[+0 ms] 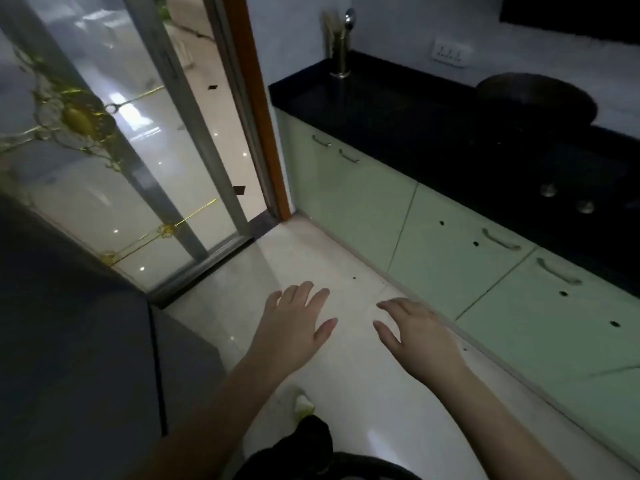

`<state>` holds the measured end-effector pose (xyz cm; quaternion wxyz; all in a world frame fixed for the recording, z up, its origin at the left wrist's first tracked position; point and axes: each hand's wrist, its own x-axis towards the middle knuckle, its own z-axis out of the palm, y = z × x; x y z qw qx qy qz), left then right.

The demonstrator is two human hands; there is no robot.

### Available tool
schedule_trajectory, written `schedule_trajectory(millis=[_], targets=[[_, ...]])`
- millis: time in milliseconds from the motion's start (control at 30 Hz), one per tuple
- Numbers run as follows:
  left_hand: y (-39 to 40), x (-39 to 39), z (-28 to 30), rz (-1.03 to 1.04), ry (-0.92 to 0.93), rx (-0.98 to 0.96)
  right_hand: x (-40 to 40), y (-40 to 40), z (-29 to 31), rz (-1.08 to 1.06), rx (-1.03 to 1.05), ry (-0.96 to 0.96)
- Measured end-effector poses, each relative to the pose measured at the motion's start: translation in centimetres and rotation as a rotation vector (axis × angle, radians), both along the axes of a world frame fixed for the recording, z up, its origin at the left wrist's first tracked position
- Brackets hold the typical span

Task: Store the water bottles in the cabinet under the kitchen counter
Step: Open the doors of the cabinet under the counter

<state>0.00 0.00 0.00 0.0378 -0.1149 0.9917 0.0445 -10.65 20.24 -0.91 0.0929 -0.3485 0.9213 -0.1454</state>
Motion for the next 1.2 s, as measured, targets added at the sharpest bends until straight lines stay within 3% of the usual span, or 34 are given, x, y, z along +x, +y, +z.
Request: schedule_trajectory(millis=[267,567,833,1033,1200], targets=[[-11.7,-4.2,-1.9,0.044,0.052,0.016,-6.1,-12.9,-0.8,0.109,0.111,0.020],[-18.9,-11.6,-3.0,-0.053,0.120,0.022,-13.3,-18.1,-2.2,0.015,0.126,-0.008],[-24.3,-23.6,-5.6,-0.125,0.032,0.001,-24.8,-23.3,-4.6,-0.017,0.108,0.004],[-28.6,-30.7,-6.4,-0.107,-0.209,0.032,-32.5,-28.4,-5.7,0.009,0.092,-0.035],[-31.7,-35.0,-7.0,-0.084,-0.222,0.017,-36.7,-32.6,-7.6,0.080,0.142,-0.041]])
